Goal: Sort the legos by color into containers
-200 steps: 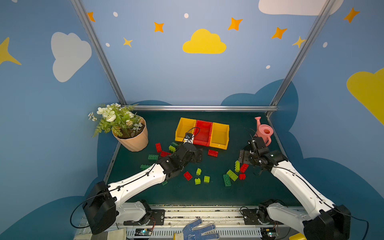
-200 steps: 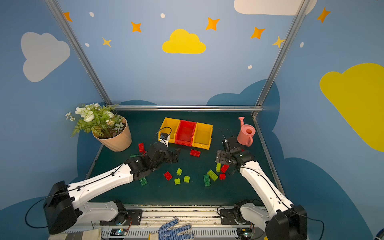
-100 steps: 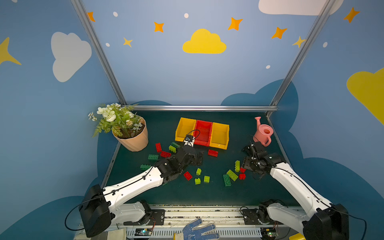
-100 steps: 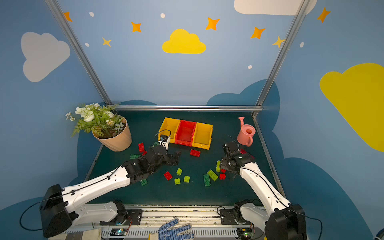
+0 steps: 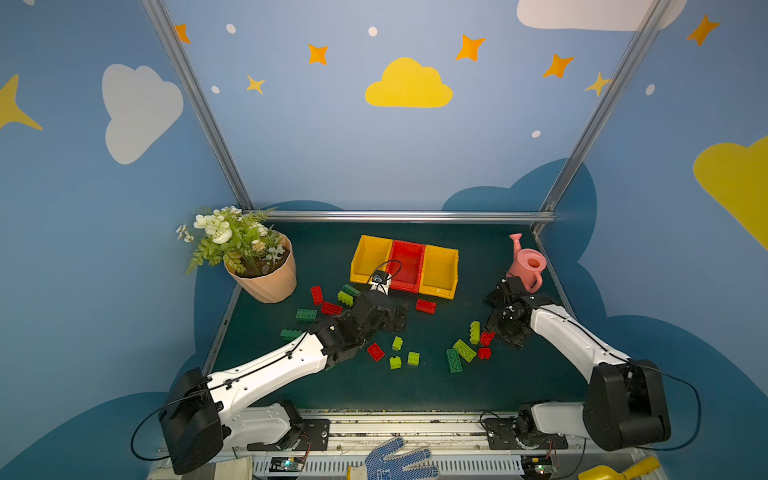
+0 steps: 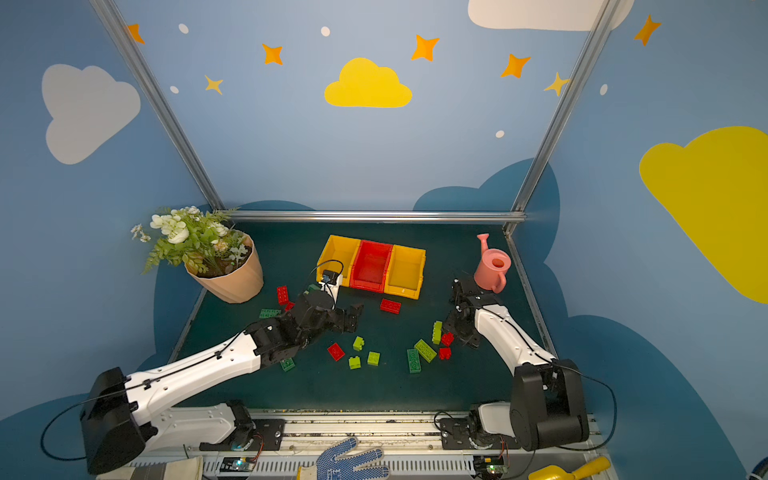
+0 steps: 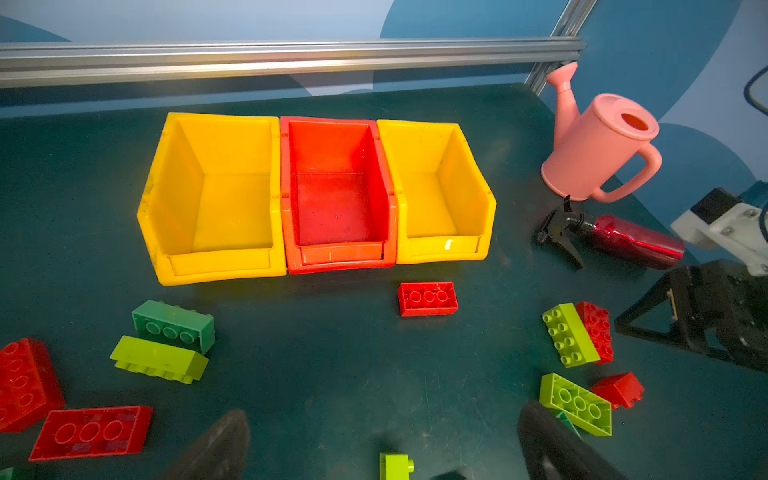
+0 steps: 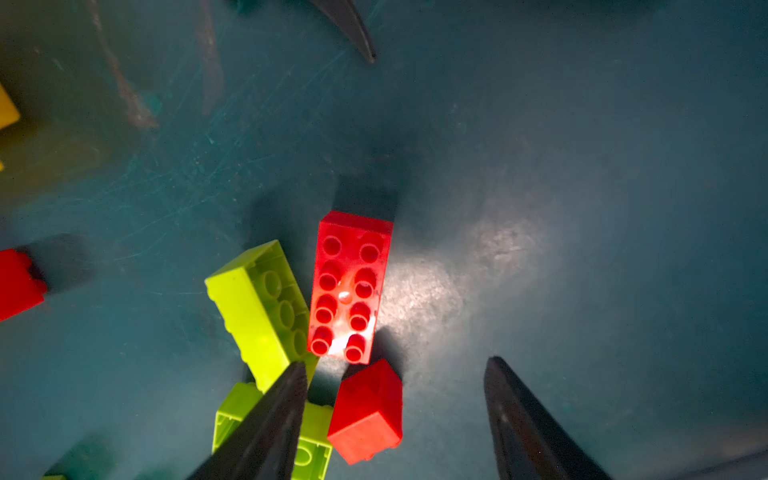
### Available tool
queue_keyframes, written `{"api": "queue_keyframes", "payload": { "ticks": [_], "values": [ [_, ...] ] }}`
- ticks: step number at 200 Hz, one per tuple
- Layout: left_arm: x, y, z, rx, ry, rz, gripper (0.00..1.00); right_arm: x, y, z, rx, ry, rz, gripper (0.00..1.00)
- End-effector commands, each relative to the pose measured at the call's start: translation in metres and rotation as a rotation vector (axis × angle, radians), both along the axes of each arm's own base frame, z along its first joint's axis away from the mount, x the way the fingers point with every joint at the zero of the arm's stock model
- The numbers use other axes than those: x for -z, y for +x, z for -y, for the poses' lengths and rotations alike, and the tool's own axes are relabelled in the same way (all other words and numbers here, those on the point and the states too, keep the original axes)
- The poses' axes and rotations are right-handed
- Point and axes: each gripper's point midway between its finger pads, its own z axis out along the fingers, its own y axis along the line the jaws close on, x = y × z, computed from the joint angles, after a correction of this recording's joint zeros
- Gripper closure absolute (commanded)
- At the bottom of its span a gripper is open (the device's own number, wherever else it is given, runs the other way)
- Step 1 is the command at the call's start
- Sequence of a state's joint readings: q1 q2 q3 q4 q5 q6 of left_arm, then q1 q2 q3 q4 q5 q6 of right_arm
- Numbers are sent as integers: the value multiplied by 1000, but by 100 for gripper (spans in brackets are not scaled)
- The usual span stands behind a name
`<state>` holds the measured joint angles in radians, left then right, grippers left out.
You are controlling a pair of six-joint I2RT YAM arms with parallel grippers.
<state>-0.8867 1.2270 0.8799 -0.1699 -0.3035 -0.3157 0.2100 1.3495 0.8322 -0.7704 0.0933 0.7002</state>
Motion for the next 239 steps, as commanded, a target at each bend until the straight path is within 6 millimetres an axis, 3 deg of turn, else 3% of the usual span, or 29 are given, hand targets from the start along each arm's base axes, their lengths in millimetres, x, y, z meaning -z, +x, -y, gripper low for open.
{"api": "queue_keyframes", "payload": {
  "ticks": [1,67,141,171,239],
  "values": [
    [-5,5,7,20,21,18,0,1,8,-6,12,37,6,34],
    [-2,23,16,-13,56,49,0,28,4,-9,8,54,-73,39],
    [10,65,35,1,69,-8,0,37,-6,-9,-29,44,-143,73],
    [19,85,40,13,66,-37,0,19,-5,-8,-55,35,-136,82],
    [50,119,59,52,73,-137,0,-63,17,-17,-105,71,31,84]
  ]
}}
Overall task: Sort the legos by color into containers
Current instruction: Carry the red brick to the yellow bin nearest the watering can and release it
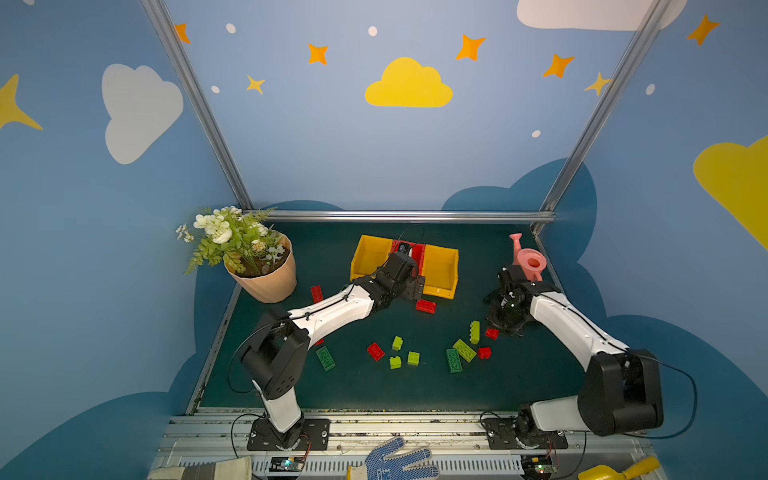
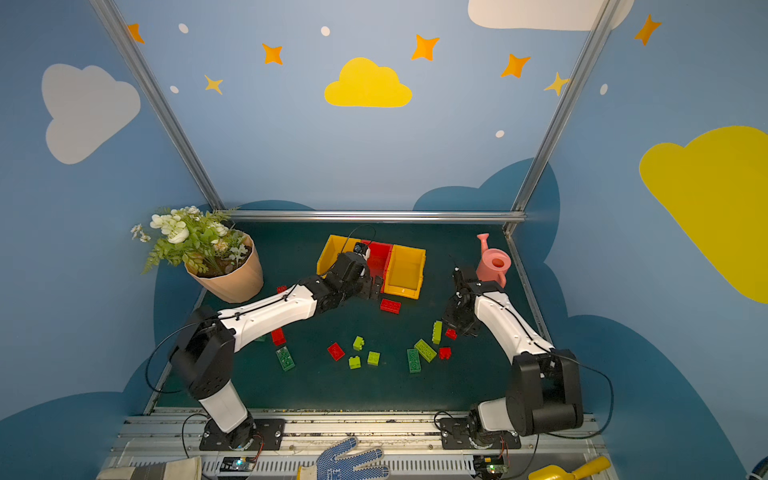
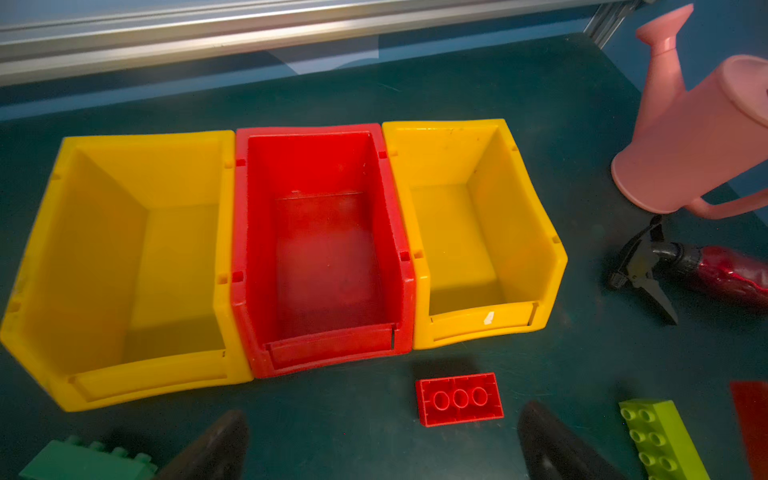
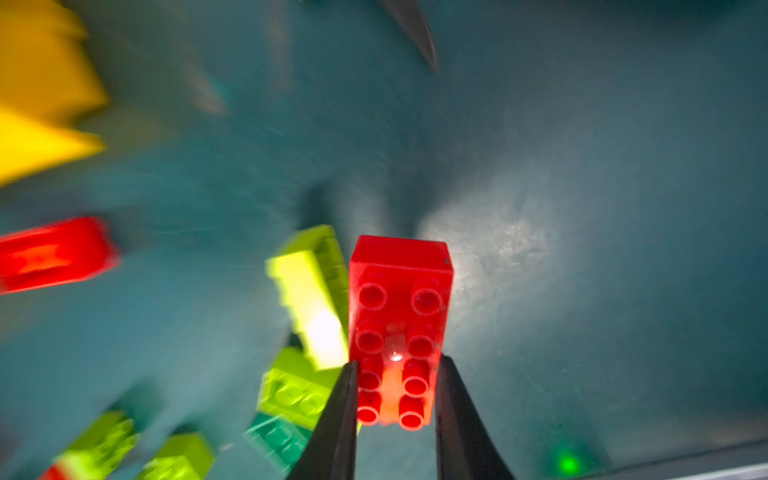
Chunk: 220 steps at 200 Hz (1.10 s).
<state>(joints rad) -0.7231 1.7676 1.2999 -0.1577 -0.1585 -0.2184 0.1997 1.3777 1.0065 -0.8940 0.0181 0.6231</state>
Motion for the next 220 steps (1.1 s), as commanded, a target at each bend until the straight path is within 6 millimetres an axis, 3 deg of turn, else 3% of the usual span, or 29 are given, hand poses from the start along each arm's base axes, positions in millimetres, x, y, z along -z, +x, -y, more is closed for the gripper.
{"api": "queue_keyframes", "payload": {
  "ticks": [1,28,57,93,139,220],
  "values": [
    [7,4,7,42,-17,-37,0,-25,0,-3,-24,12,27,84],
    [16,8,9,36,-62,-72,0,-44,18,-11,-31,44,74,83],
    [36,1,14,78,-53,-138,0,-59,40,-20,-56,71,121,81],
    [65,-5,25,136,-23,-241,1,-73,82,-50,-133,177,211,81],
    [79,12,36,134,9,-256,2,-83,133,-90,-271,233,319,80],
    [89,53,53,141,-15,-265,3,-82,161,-103,-332,245,333,79]
  ]
}}
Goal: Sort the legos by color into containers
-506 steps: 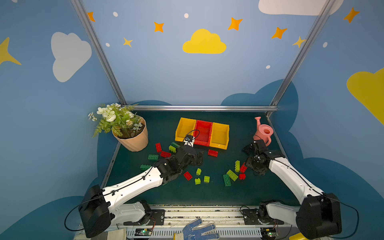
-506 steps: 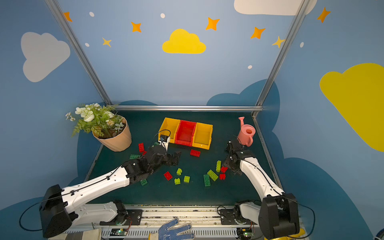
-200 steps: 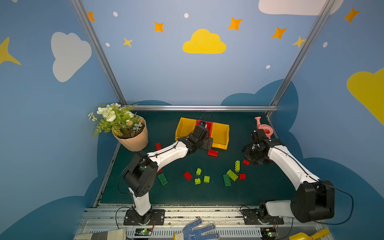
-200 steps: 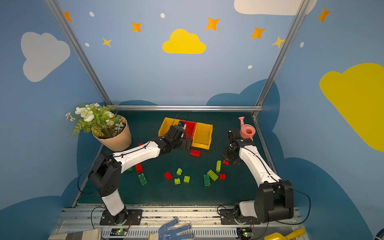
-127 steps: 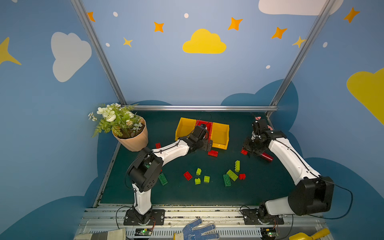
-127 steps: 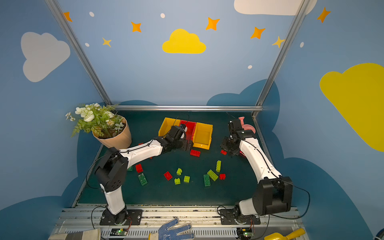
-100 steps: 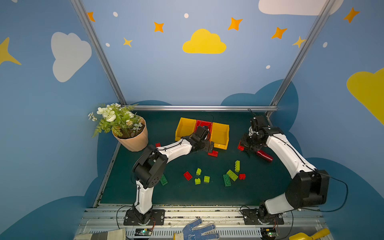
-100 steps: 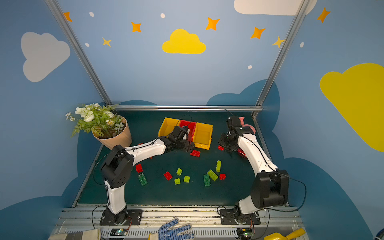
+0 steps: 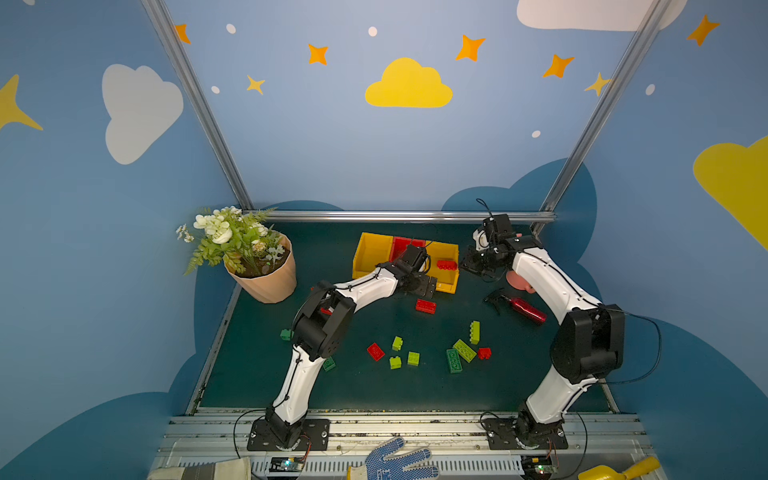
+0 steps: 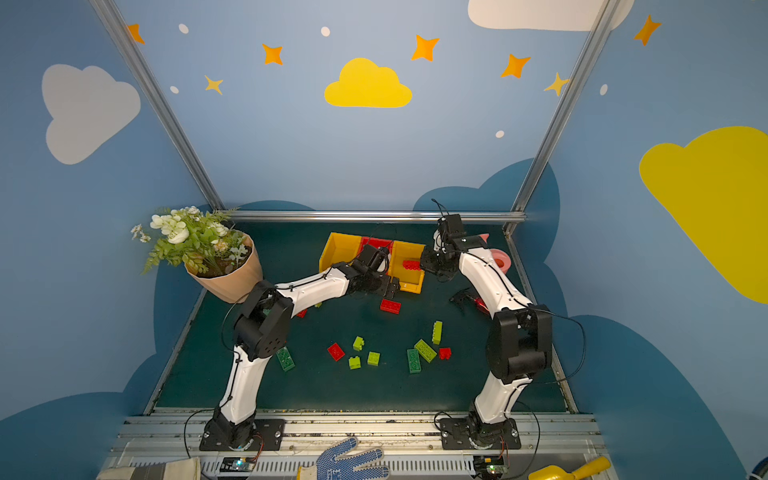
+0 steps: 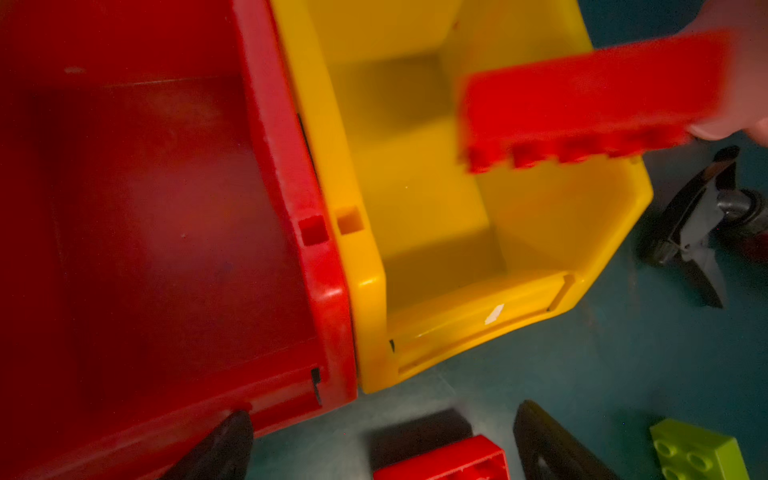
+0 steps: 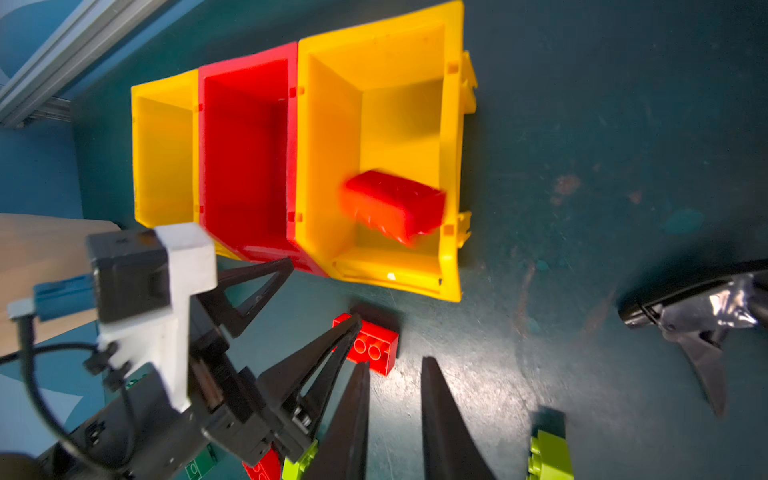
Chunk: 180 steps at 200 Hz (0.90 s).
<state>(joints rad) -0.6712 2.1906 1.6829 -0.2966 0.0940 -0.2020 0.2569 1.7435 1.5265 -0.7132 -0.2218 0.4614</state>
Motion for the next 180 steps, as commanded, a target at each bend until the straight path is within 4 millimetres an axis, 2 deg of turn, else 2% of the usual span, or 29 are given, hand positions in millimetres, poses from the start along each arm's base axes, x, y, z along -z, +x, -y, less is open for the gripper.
{"api": "queue_keyframes", "payload": {
  "ticks": [1,21,57,84,97,130,132,154,180],
  "values": [
    [3,9,-4,6,1,-21,3,-6,10,-6,-34,6,26,79],
    [-4,8,-5,17,-12,-42,4,-7,14,-7,-43,1,24,78],
    [-25,-7,-11,63,-16,-36,3,-2,18,-11,-56,8,11,73],
    [-42,-16,-19,61,-15,-3,1,5,12,-11,-59,8,-21,59],
    [-53,-19,-26,50,-16,22,0,11,2,-9,-66,-13,-45,50],
    [-80,-32,-53,-28,-35,101,0,22,-36,-16,-166,-109,-82,40],
    [-76,-35,-57,-36,-27,94,0,23,-39,-17,-172,-114,-86,40],
    [-85,-49,-84,-109,-32,130,0,37,-66,-34,-249,-160,-119,34],
    [-83,-72,-124,-217,-3,153,0,55,-88,-55,-281,-189,-157,28]
  ]
}}
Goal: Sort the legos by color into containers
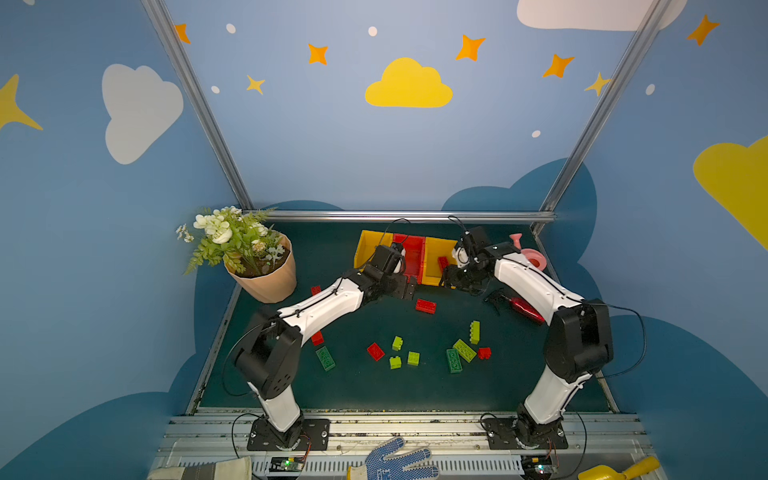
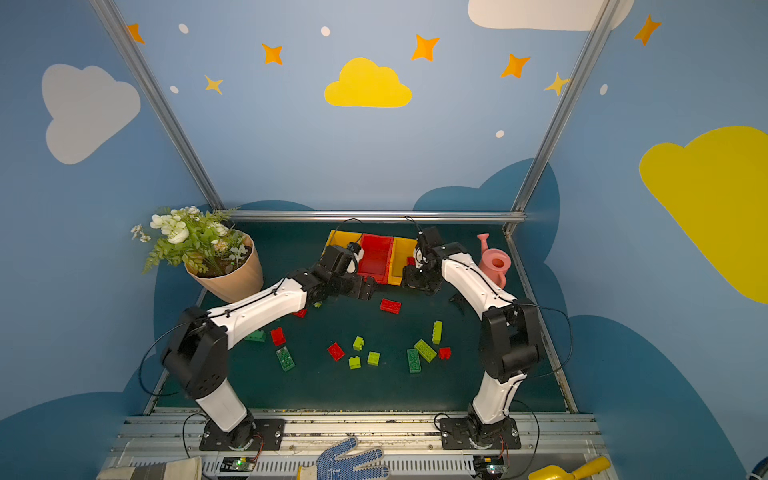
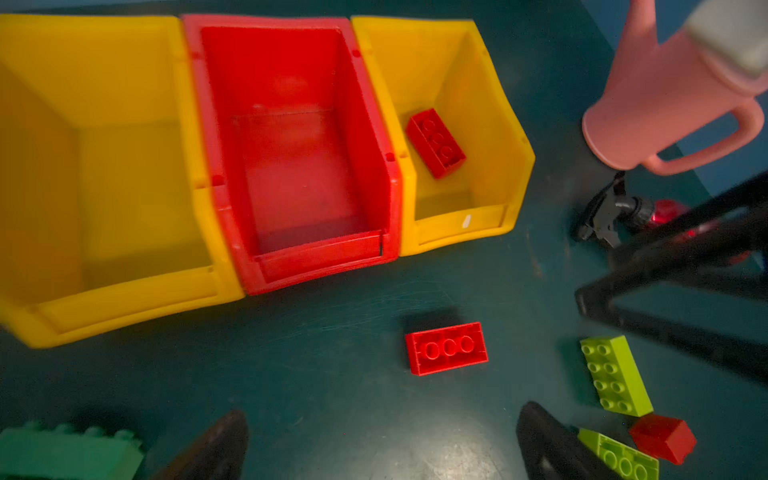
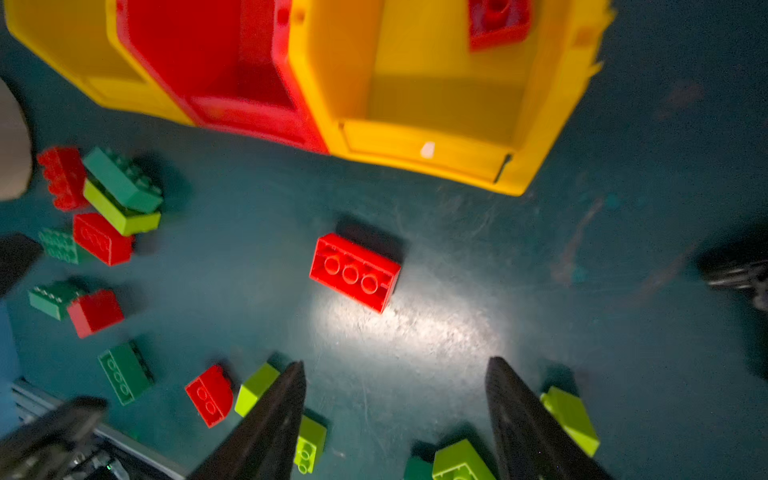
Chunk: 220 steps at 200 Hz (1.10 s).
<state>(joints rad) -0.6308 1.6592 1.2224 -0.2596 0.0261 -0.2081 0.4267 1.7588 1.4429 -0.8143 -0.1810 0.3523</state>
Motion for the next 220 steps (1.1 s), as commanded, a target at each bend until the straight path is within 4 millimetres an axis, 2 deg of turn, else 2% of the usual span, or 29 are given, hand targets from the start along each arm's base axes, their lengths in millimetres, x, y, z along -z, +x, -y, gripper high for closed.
{"api": "queue_keyframes", "payload": {
  "ticks": [1,41,61,90,138,169,220],
  "values": [
    [0,-8,-36,-133,20,37,0,7,-23,-9,-37,-53,-17,28],
    [1,-46,-91,-290,32,64,0,30,-30,-18,40,-155,-40,17],
    [-2,-60,-107,-319,30,83,0,41,-26,-23,90,-170,-57,15],
    [-9,-69,-125,-340,34,122,0,53,-17,-29,153,-185,-77,13],
    [-14,-69,-143,-352,31,145,0,72,-4,-48,188,-154,-97,13],
    [-19,-66,-144,-346,16,149,0,78,3,-57,187,-158,-109,14],
    [-17,-61,-143,-332,15,137,0,93,3,-53,225,-221,-146,15]
  ]
}}
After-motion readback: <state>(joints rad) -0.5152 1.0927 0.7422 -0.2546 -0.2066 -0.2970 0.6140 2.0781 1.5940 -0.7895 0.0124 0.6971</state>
